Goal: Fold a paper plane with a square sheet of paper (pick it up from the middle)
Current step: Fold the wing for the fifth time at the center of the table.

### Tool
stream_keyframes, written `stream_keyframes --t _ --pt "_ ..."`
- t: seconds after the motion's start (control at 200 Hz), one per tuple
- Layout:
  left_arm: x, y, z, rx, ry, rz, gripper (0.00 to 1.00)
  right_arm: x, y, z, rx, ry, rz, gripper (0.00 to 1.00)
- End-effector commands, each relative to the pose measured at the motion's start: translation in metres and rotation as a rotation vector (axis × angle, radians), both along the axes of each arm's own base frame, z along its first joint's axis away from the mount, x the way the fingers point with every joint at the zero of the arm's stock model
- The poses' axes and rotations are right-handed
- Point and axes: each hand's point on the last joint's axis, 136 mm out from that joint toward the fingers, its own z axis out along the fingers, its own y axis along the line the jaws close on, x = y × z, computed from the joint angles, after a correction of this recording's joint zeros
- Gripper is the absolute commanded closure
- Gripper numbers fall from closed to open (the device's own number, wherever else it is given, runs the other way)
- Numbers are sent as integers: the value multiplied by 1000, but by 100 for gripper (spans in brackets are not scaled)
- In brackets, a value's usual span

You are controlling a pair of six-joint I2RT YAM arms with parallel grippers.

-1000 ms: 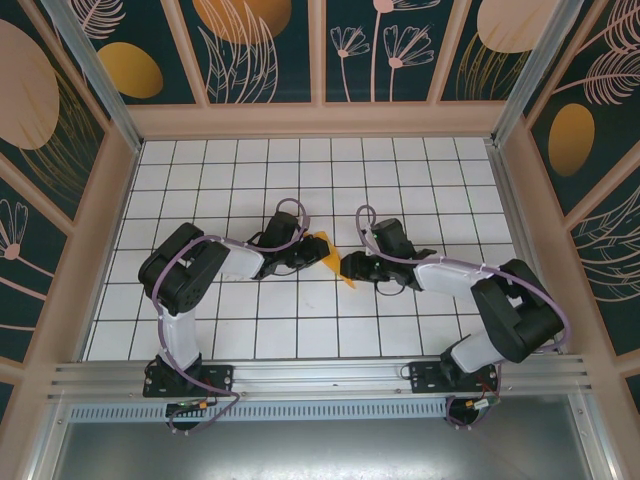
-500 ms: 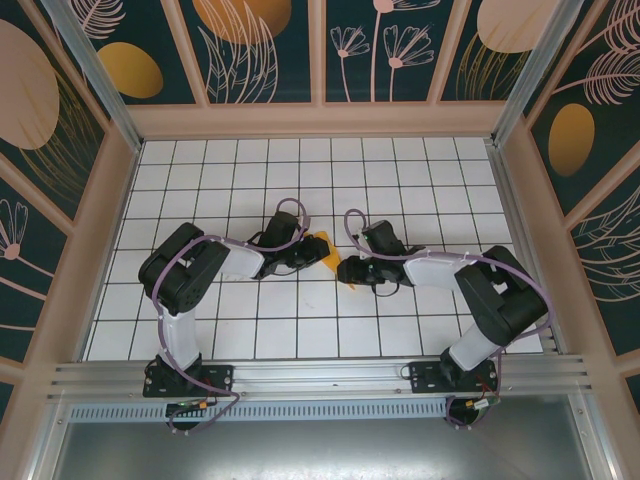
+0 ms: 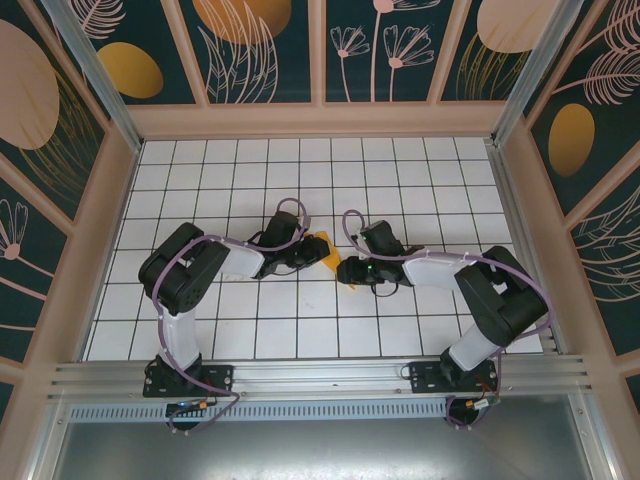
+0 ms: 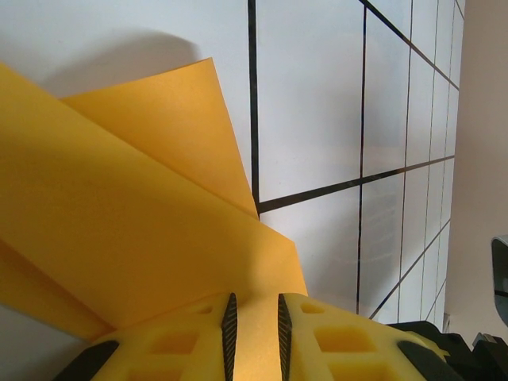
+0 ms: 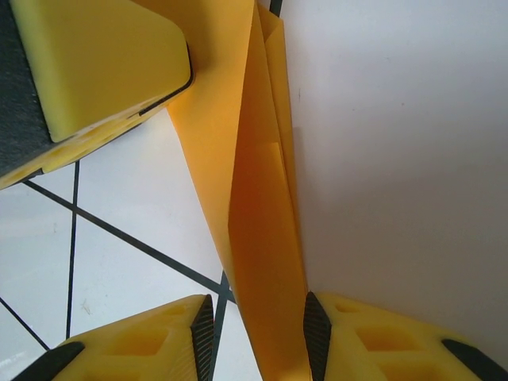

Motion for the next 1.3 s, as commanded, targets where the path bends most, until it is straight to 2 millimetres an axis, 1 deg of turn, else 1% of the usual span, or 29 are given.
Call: stream_keyframes --t 0.0,0.09,0.2,0.31,0.44,0.565,0.701,0.831,1.001,1.061,1.171,1.271,1.296 --pt "-25 28 -70 197 138 15 75 5 -5 4 -38 -28 -14 61" --pt "-25 28 -71 199 141 14 75 10 -4 13 -37 -53 -17 61" --pt "-25 28 -70 198 139 15 75 11 -6 11 -52 -51 -26 61" --pt "-24 27 -70 197 138 15 75 11 -2 14 -24 -54 -21 61" --pt "-24 27 -70 198 139 15 75 6 -1 1 -36 -13 -7 62" --pt "-25 27 -70 198 138 14 75 3 0 -4 -39 5 2 63" --pt "-25 28 -70 200 140 15 75 0 0 -5 -42 9 12 65" --pt "-24 27 -70 198 137 14 75 -5 2 -6 -56 11 40 66" --pt "-23 26 -68 197 133 11 75 -8 3 -10 -78 13 40 66" --pt "-24 26 -68 199 133 8 75 -9 1 -15 -92 23 31 70" --pt "-24 27 -68 201 132 8 75 -10 -2 -22 -106 41 19 73" --pt "-24 27 -69 203 132 8 75 -13 -2 -24 -106 46 19 74" --pt "-24 28 -69 203 134 10 76 -13 -2 -24 -104 48 19 76"
